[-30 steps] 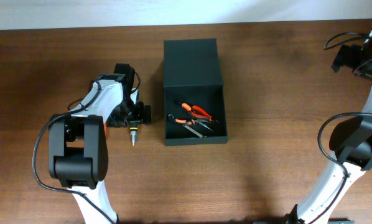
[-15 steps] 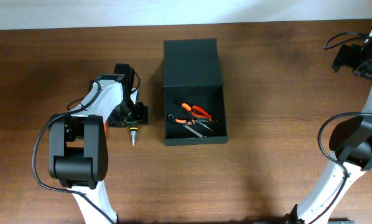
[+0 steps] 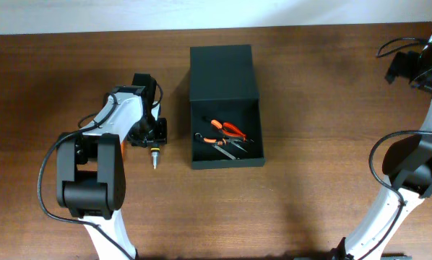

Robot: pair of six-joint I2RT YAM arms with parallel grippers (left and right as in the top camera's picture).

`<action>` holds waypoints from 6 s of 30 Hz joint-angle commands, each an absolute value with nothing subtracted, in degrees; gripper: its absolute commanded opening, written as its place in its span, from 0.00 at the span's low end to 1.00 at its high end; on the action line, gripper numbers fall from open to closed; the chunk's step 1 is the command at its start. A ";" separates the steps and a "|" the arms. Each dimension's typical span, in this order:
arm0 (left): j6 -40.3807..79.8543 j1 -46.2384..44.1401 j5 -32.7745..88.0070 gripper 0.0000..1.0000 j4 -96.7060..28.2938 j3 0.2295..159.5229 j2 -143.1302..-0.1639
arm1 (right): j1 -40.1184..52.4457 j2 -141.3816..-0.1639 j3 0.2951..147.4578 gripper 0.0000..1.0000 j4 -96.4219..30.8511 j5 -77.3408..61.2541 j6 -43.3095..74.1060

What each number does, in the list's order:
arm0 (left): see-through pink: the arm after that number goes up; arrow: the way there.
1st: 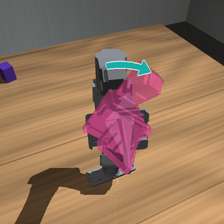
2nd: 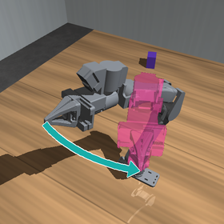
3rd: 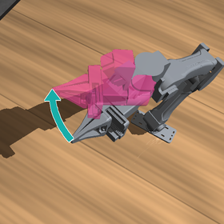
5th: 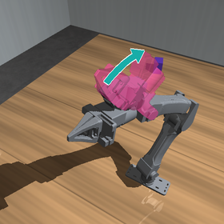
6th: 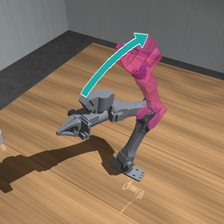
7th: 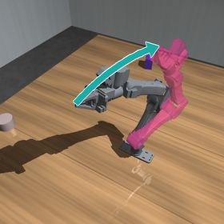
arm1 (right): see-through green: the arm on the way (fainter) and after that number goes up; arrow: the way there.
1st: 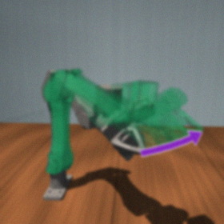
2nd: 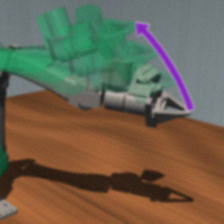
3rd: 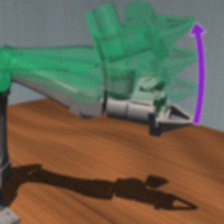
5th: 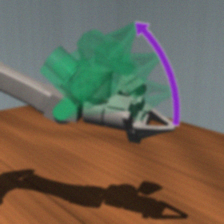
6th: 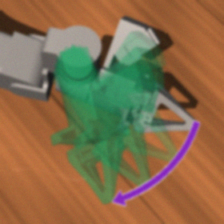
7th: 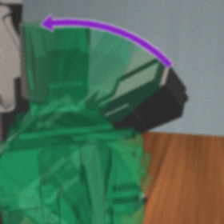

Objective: Pack container
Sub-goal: 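Descend further and close the left gripper on the screwdriver handle, then lift the screwdriver and carry it right over the green box, then lower the screwdriver into the box and open the left gripper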

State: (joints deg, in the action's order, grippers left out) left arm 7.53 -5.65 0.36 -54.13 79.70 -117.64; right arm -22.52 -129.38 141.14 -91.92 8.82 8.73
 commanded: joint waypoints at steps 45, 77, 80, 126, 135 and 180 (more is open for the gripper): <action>7.25 -5.45 0.64 0.13 -54.06 78.78 -118.39 | -22.94 -127.98 140.94 0.99 -91.90 9.72 8.43; 7.27 -6.09 15.90 0.14 -65.25 104.92 -118.37 | -22.94 -127.98 140.94 0.99 -91.90 9.72 8.43; 7.25 -8.08 17.65 0.15 -65.25 107.33 -118.37 | -22.94 -127.98 140.94 0.99 -91.90 9.72 8.43; 2.09 -28.88 7.68 0.21 -64.84 112.53 -127.72 | -22.94 -127.98 140.94 0.99 -91.90 9.72 8.43; 2.11 -28.88 7.68 0.21 -65.39 112.53 -131.26 | -22.94 -127.98 140.94 0.99 -91.90 9.72 8.43; 2.11 -28.82 2.46 0.98 -71.92 126.72 -131.22 | -22.94 -127.98 140.94 0.99 -91.90 9.72 8.43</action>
